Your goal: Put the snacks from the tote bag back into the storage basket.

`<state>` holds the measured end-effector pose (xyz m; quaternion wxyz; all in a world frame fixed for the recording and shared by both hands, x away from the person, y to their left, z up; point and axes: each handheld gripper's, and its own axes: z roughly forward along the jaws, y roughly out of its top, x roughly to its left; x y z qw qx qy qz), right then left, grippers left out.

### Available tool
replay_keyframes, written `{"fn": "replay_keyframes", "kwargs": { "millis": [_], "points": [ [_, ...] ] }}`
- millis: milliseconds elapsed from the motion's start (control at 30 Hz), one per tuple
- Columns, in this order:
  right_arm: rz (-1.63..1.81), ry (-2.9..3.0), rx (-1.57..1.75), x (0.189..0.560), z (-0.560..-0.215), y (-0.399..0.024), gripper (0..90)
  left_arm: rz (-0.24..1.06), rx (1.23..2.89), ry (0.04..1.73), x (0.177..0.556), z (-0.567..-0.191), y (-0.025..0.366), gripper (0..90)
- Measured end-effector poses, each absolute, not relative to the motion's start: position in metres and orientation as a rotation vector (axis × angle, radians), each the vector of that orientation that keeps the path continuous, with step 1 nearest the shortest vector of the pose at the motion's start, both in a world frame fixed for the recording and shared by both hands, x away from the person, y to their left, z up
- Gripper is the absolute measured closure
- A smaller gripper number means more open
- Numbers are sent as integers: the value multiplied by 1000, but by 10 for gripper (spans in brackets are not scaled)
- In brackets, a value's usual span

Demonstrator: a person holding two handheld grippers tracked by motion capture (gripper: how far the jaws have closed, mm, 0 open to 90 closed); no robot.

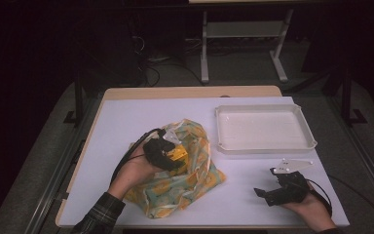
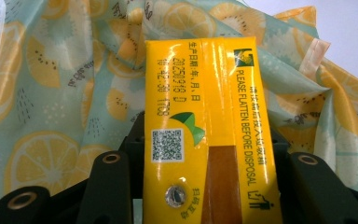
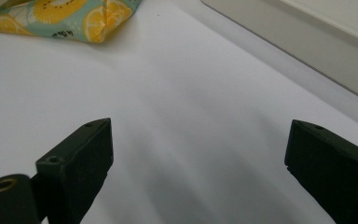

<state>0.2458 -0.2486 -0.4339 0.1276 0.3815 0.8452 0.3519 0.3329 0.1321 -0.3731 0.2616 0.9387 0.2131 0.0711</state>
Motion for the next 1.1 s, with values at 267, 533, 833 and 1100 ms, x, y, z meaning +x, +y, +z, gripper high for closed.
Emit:
{"fn": "replay_keyframes", "kwargs": {
  "millis": [267, 533, 833, 1100],
  "points": [
    [1026, 2460, 1116, 245, -434, -249, 74, 193, 2530, 589, 333, -373, 132, 535],
    [1034, 2454, 1116, 245, -434, -249, 74, 207, 2498, 604, 332, -369, 135, 539],
    [1027, 2458, 1122, 247, -434, -247, 74, 197, 2470, 601, 331, -358, 138, 541],
    [1023, 2452, 1131, 246, -434, -247, 74, 193, 2460, 597, 335, -346, 138, 541]
  ]
}}
